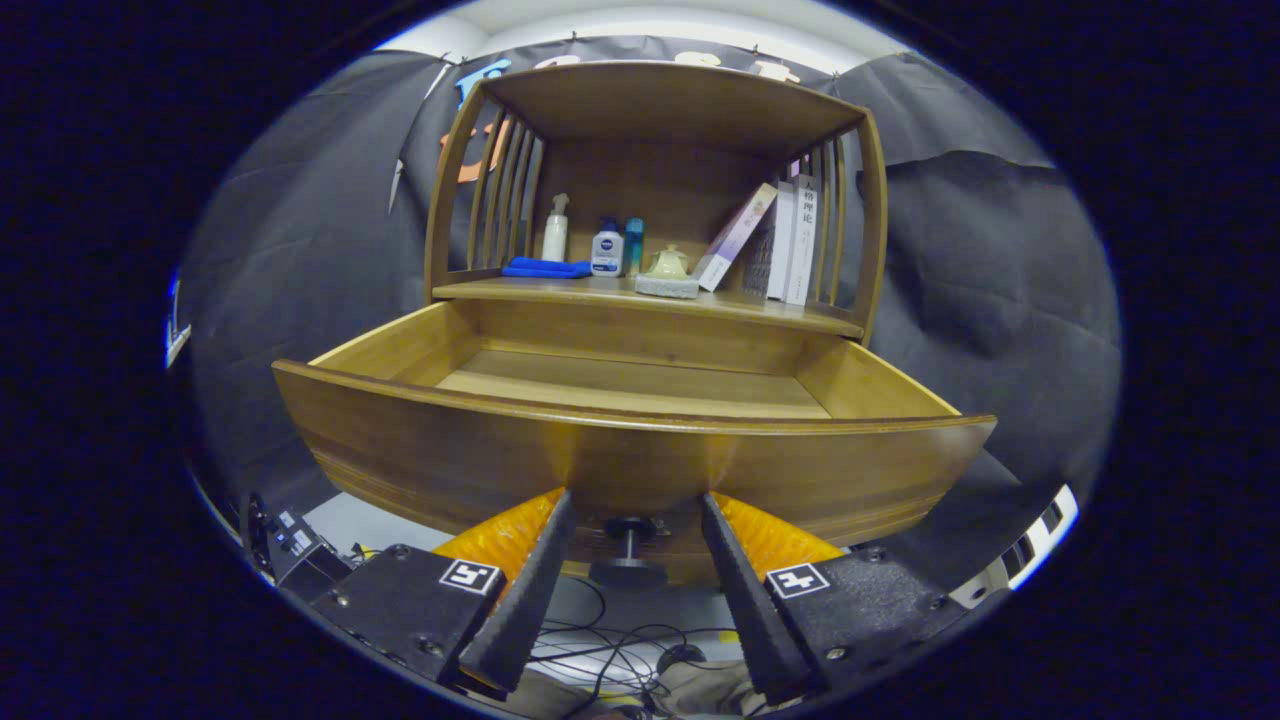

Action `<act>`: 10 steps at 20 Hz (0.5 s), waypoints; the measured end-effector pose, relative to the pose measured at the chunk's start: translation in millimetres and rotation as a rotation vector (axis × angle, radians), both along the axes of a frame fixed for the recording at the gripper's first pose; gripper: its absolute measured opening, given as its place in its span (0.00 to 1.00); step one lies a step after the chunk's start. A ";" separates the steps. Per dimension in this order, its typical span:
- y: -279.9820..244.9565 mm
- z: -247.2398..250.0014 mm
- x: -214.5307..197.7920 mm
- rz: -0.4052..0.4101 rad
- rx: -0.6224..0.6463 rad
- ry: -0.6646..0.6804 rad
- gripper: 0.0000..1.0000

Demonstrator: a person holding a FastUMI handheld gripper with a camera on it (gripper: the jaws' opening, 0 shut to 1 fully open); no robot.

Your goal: Pull open the drawer, take out the items inside it, and place them on the countertop above the cabinet.

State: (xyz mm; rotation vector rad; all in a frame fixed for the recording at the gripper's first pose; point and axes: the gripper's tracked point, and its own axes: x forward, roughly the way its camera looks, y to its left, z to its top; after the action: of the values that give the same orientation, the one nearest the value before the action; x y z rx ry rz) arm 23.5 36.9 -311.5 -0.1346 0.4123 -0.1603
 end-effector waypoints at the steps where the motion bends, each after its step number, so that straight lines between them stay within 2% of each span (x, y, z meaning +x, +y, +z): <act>1: -0.3 0.0 0.7 0.005 -0.008 -0.005 0.83; 5: -1.3 -0.3 8.0 0.058 -0.040 -0.024 0.83; 10: -3.9 2.3 33.0 0.101 -0.013 -0.040 0.83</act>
State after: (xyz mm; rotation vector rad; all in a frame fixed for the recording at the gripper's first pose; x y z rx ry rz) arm 56.4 33.0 -309.1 -0.1647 0.3638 -0.0667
